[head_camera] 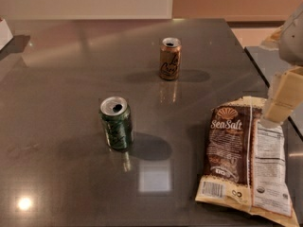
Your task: Move orange can near green can
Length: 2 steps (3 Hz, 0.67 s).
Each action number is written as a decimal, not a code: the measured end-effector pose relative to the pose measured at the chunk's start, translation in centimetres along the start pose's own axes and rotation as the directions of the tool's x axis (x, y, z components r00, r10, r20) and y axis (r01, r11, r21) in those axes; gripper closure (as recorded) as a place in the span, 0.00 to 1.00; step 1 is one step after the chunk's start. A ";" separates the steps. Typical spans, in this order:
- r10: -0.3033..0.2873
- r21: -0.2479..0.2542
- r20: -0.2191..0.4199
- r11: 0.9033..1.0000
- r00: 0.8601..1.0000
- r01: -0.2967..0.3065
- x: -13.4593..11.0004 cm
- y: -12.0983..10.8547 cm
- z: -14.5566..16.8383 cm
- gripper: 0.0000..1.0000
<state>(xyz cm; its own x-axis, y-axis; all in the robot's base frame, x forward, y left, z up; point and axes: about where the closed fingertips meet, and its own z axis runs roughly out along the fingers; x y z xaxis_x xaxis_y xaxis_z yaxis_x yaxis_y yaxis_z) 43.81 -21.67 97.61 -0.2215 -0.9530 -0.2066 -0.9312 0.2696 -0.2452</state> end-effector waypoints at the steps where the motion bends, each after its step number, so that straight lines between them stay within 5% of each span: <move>1: 0.000 0.000 0.000 1.000 1.000 0.000 0.0 0.0 0.0 0.00; 2: 0.000 0.000 0.000 1.000 1.000 0.000 0.0 0.0 0.0 0.00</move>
Offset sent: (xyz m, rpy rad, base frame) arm 0.0399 0.0194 -0.0038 0.0820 -0.0124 0.0304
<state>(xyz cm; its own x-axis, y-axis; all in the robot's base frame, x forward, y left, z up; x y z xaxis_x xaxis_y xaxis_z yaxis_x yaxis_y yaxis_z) 43.81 -21.67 97.61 -0.2215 -0.9530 -0.2066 -0.9312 0.2696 -0.2452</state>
